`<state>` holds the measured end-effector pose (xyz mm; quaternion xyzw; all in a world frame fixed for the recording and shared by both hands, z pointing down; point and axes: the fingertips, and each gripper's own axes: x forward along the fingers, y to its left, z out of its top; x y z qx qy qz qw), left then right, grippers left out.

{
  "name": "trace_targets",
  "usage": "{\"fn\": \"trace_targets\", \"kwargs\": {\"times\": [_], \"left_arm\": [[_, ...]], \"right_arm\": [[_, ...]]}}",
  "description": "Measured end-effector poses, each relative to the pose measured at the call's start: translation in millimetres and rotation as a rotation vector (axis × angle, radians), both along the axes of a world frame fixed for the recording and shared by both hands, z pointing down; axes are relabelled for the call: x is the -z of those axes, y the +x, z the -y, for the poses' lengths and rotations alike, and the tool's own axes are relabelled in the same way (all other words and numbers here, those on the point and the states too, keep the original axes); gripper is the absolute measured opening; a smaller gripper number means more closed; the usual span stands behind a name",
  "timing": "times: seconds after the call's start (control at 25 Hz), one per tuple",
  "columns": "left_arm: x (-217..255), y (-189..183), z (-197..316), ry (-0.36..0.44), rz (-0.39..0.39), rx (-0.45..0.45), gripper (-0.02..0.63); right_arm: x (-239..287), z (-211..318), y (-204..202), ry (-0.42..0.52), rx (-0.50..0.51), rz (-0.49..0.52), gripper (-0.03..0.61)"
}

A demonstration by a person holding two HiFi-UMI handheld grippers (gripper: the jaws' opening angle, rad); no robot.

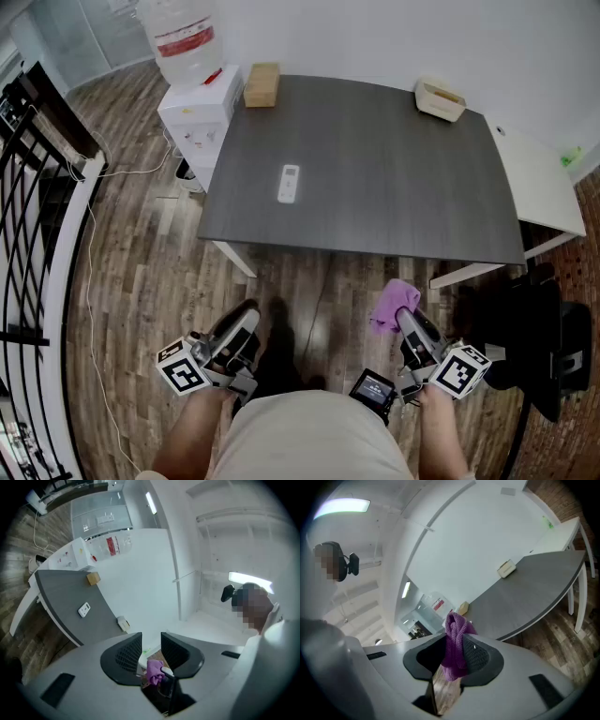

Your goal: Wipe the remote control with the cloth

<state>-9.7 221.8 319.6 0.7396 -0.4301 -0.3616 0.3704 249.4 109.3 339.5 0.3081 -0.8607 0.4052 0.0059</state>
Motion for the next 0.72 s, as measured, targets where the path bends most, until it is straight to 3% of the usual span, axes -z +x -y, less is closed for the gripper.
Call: {"fn": "trace_targets", "kwargs": {"times": [0.24, 0.48, 0.72], "left_arm": [[-12, -69, 102, -0.057, 0.049, -0.038, 0.106], [-21, -133, 175, -0.102, 0.124, -0.068, 0.157], [-50, -165, 214, -0.194, 0.221, -0.074, 0.207]], "right_arm": [[9, 81, -65, 0.007, -0.047, -0.018, 0.095], [32, 142, -129, 0.041, -0.060, -0.062, 0.095], [42, 179, -155, 0.068, -0.077, -0.132, 0.095]]}}
